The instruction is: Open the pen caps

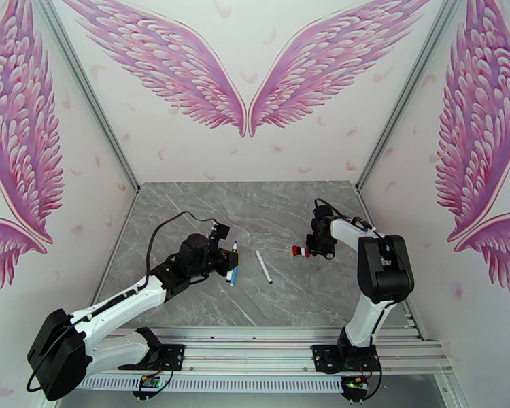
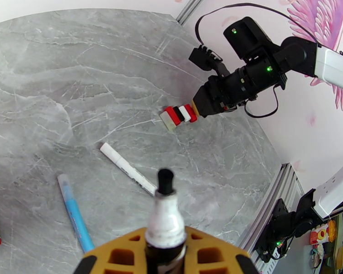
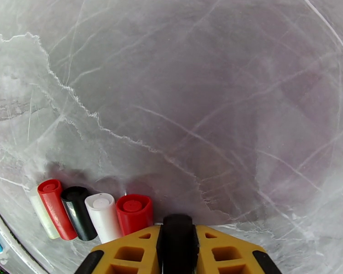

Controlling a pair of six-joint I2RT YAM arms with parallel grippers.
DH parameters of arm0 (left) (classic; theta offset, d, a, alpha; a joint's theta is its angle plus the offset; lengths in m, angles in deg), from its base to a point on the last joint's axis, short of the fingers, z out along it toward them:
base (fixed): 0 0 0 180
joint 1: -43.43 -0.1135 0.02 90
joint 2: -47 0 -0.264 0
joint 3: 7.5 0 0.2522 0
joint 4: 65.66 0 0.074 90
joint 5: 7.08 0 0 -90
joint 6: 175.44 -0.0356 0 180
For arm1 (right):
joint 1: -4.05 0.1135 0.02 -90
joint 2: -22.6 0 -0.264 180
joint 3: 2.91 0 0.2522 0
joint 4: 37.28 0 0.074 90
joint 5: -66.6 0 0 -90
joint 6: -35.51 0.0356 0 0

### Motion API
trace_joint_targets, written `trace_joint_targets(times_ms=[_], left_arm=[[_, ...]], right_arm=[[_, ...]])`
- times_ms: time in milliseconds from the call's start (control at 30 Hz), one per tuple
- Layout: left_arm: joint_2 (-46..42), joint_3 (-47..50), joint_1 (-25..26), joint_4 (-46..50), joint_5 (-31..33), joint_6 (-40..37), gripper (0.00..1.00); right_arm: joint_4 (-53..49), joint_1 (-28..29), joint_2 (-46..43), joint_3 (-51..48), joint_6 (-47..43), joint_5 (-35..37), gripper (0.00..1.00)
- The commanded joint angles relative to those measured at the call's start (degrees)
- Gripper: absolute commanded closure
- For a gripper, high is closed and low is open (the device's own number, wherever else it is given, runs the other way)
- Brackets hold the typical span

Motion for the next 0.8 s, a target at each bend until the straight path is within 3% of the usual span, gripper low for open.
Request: trace_joint_targets(times_ms=[0,500,767], left_arm=[[0.58,0.55,-0.29,-0.44,-0.21,0.09,1.0],[1.72,0.17,-0.29,-0.81,-1.03,0.42,1.0],[2.15,0.61,-0.2,-1.34,-1.09,0.7,1.0]], right_arm=[[1.26,-0.56,1.25,1.46,-0.55,0.94,0.73],[2.07,-0.54,-0.59,0.85,0.48,-0.33,0.79],[2.37,-0.55,-1.19,0.68,0.94,-2.12,0.77]])
